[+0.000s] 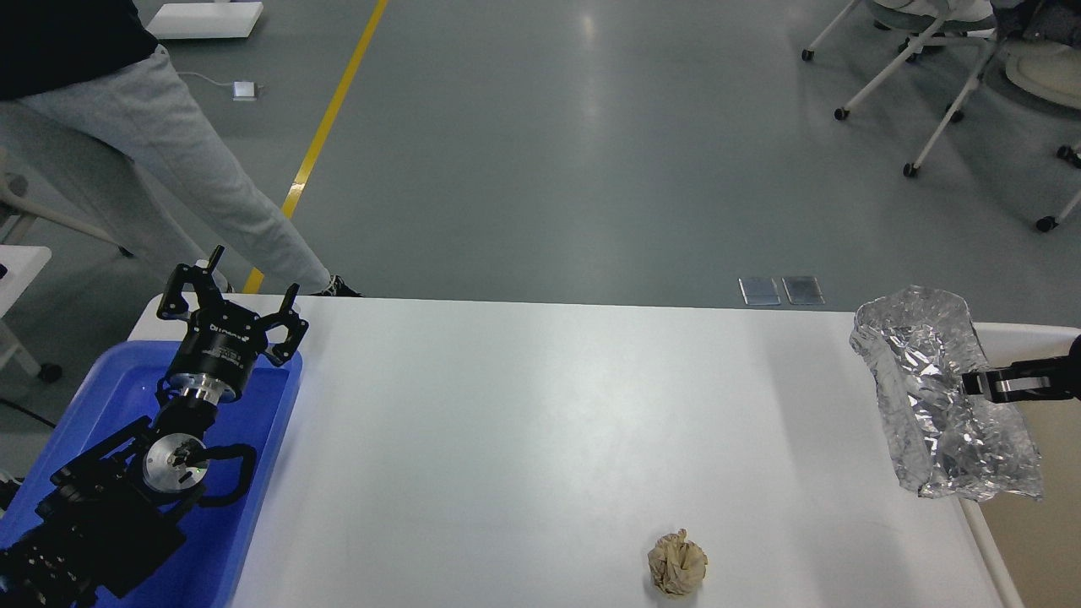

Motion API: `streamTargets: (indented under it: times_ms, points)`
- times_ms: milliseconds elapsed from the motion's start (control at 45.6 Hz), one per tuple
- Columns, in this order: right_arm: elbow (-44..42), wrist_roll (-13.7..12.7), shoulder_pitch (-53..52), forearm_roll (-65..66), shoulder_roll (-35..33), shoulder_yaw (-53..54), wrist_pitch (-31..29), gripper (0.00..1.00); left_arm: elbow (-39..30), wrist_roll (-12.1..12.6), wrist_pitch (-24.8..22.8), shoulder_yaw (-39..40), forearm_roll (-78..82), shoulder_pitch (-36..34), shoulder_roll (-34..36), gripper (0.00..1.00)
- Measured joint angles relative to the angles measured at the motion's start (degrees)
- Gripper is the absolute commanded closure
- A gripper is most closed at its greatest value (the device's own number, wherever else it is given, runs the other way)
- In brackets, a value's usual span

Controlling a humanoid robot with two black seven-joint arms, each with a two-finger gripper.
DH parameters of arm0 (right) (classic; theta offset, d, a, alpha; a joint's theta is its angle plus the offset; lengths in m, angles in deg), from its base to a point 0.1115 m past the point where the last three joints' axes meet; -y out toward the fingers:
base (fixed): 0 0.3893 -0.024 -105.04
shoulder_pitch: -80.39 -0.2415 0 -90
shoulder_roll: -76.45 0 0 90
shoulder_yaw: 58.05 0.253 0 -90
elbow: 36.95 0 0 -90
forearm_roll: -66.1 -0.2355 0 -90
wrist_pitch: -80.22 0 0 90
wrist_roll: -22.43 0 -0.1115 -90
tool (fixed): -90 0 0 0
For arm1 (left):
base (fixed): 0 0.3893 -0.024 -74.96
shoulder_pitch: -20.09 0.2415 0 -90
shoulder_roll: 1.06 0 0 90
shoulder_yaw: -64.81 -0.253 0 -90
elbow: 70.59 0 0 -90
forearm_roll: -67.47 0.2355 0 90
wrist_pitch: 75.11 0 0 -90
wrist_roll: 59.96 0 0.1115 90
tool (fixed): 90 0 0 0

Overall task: Tidy desktop
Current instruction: 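Carry the wrapper over the bin and release it inside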

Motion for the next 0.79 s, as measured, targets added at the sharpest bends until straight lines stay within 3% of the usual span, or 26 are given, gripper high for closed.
streamTargets:
  times_ms: [307, 789]
  points:
    - [0.1, 0.1, -8.8, -2.8, -2.6, 0.0, -3.5, 1.0, 0.0, 0.0, 0.0, 0.0, 0.0, 0.0, 0.0, 0.0]
    - [-7.5, 0.3, -10.5, -10.6, -3.1, -0.1, -3.9, 1.0, 0.0, 0.0, 0.0, 0.0, 0.0, 0.0, 0.0, 0.0]
